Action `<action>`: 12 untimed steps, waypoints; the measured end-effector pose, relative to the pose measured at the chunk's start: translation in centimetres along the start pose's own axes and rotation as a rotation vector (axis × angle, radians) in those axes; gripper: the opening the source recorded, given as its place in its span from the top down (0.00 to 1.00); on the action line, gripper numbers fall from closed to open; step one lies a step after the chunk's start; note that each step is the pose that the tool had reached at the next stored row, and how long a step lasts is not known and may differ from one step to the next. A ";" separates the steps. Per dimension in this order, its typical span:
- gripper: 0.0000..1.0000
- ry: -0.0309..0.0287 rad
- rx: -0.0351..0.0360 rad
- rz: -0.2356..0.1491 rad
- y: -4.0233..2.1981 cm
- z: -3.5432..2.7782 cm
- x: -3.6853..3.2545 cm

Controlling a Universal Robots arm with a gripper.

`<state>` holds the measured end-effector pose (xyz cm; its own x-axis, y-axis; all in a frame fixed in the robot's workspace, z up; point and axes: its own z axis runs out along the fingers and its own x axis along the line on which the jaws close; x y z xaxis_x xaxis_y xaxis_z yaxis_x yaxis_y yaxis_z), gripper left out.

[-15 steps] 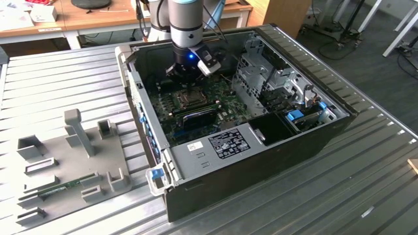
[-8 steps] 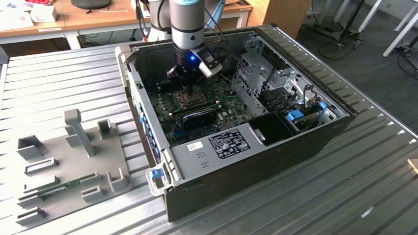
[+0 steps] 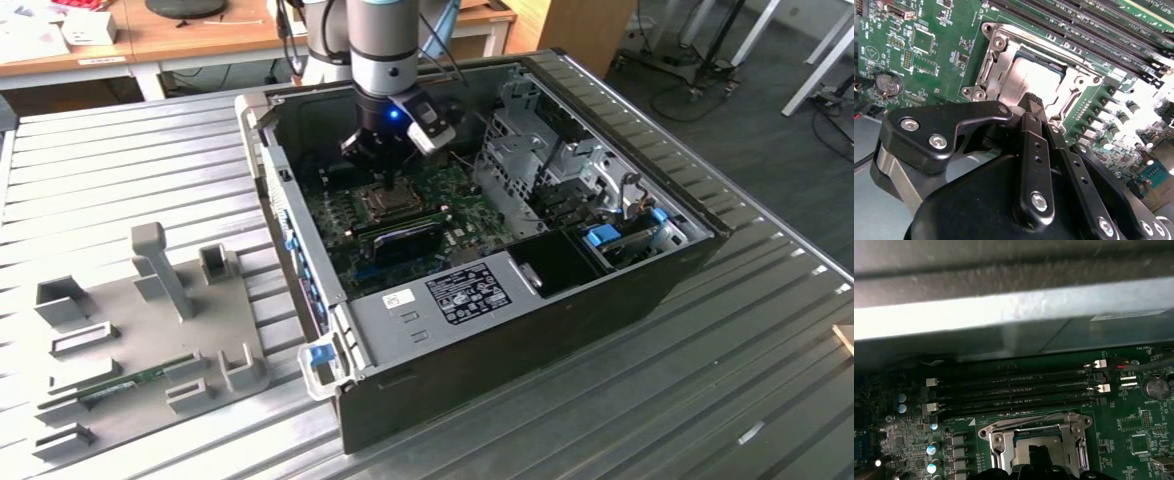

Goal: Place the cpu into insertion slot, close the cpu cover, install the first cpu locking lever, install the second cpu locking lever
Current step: 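Install the first cpu locking lever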

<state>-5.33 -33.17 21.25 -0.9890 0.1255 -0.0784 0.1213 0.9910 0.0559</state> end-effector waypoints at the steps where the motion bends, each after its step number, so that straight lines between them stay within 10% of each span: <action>1: 0.90 0.0001 0.0000 0.000 -0.01 -0.05 -0.01; 12: 0.90 0.0145 0.0017 0.001 -0.47 -0.07 -0.51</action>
<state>-4.88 -33.70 21.33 -0.9900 0.1256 -0.0639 0.1222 0.9910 0.0542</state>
